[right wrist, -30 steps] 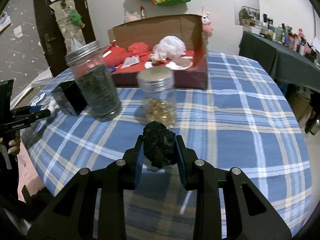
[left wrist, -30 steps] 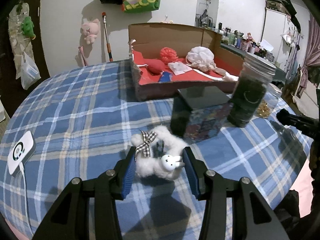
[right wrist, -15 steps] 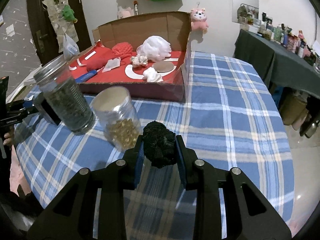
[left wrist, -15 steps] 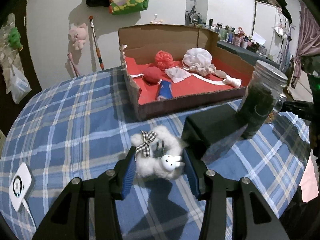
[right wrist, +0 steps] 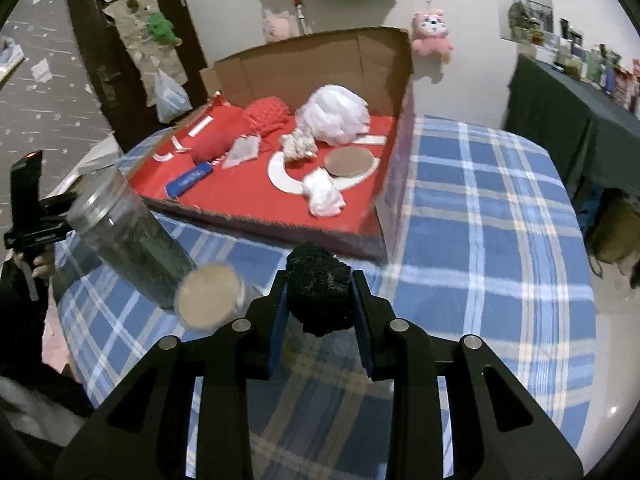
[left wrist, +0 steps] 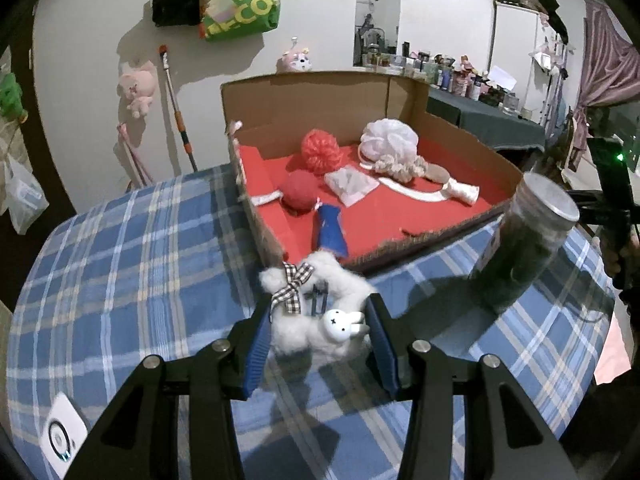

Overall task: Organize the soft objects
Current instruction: 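Carry the white bunny and black pom-pom over the box with both tools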

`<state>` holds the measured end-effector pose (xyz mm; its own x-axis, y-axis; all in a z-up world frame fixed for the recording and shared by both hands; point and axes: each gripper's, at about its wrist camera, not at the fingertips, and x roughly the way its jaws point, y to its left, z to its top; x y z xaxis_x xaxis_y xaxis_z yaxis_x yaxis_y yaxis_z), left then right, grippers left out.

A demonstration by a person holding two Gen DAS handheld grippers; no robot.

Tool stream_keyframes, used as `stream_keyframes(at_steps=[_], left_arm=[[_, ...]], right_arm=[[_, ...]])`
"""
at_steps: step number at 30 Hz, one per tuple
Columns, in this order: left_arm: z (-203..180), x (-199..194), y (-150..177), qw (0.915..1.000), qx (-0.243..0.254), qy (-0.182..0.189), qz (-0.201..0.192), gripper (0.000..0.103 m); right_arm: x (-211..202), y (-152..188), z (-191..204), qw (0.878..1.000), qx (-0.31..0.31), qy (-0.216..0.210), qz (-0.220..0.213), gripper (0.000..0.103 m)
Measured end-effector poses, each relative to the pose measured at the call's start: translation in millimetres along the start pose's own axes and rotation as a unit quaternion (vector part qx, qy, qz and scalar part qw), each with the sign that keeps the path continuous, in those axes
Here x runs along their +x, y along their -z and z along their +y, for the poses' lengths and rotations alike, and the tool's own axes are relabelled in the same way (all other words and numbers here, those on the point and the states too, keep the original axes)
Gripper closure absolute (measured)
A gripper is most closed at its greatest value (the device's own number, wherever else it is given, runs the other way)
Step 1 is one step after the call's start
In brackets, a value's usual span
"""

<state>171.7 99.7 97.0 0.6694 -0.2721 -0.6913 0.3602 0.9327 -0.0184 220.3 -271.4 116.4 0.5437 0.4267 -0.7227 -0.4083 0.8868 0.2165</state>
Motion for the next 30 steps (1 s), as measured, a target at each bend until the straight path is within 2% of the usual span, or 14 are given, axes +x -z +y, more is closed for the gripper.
stream_keyframes(at_steps=[7,13,20,24,30], left_arm=[[-13.5,15.5,-36.9,0.9989,0.031,0.034,0.006,0.055],[-29.5,39.2,-66.4,0.9961,0.053,0.064,0.026,0.055],[-46.7,72.2,-93.4,0.9905,0.066,0.099,0.070,0.055],[-58.9,95.2,-105.3,0.9862,0.071,0.111,0.101,0.055],[-68.4,127.2,-113.0,0.9797,0.074,0.114,0.147,0.055]], right_arm=[[9.6,-29.5,0.1,0.999,-0.017,-0.031,0.011,0.075],[30.2,-55.5,15.7,0.997,-0.052,-0.049,0.030,0.075],[61.6,-86.4,38.8,0.992,-0.094,-0.064,0.058,0.075],[84.6,-100.0,50.3,0.987,-0.113,-0.071,0.086,0.075],[120.5,-109.9,62.8,0.980,-0.139,-0.061,0.130,0.075]])
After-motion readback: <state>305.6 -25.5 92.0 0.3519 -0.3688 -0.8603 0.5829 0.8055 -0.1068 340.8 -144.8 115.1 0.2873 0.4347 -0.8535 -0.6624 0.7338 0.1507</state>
